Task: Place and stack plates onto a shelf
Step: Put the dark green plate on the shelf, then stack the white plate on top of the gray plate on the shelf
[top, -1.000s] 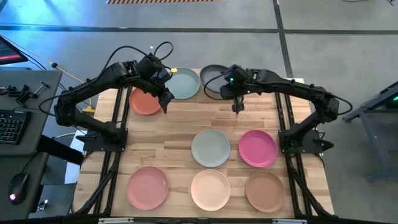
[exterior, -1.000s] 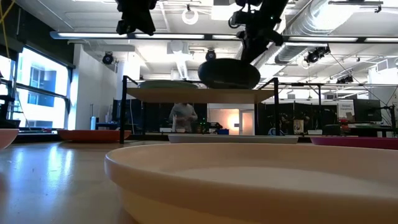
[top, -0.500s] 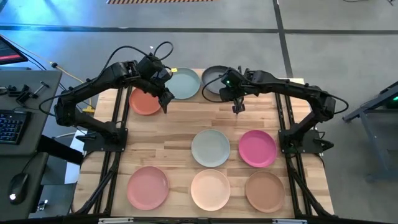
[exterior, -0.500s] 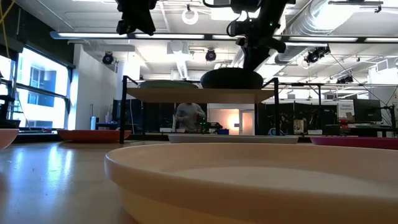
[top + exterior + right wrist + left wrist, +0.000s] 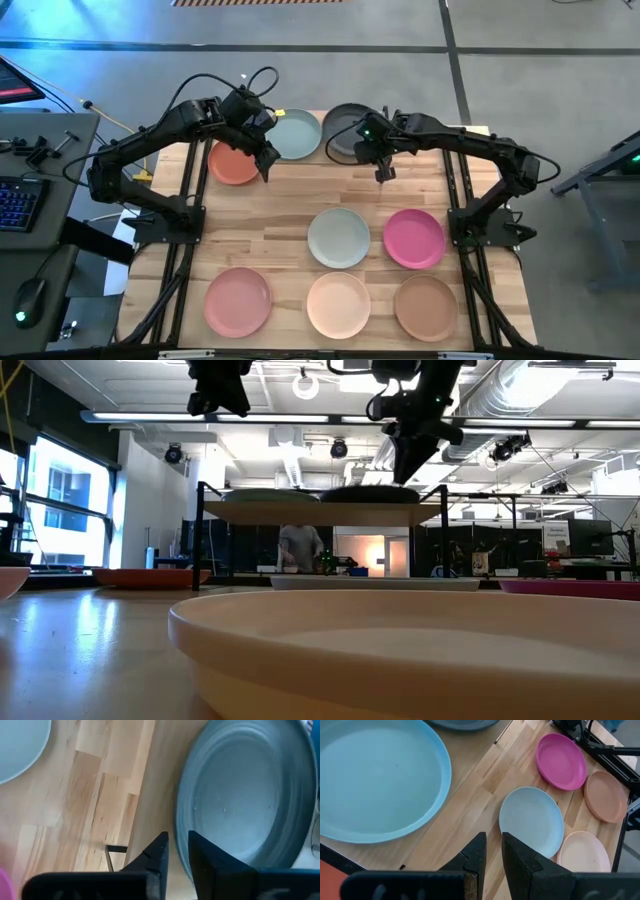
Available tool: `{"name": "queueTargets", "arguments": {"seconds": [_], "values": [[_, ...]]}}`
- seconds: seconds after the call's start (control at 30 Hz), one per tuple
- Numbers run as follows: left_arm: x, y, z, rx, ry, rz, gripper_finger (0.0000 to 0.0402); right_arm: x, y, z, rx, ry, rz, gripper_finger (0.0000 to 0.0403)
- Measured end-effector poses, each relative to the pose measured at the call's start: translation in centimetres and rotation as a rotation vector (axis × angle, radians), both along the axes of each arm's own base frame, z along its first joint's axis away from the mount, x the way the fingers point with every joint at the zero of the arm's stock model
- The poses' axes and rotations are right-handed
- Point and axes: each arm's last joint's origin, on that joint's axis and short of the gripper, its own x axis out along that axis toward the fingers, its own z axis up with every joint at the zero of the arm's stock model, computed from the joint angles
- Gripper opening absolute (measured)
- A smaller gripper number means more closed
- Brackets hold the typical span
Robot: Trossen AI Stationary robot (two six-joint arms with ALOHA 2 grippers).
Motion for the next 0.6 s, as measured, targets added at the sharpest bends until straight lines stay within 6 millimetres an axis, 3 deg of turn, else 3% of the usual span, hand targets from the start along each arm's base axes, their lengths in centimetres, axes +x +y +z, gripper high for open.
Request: {"name": "queueTargets", "arguments": {"seconds": [0.4,0.6], "values": [[0.3,-0.4,-0.1,-0.001,-0.006,-0.016,0.0049,-0.7,0.5,0.9,0.009,-0.035,-0.078,0.0083],[1.4,-1.2,-2.3,-0.044,-0.007,-0.016,0.0049,-2.0,2.2,2.7,0.008,-0.084,-0.073,0.0083]]}}
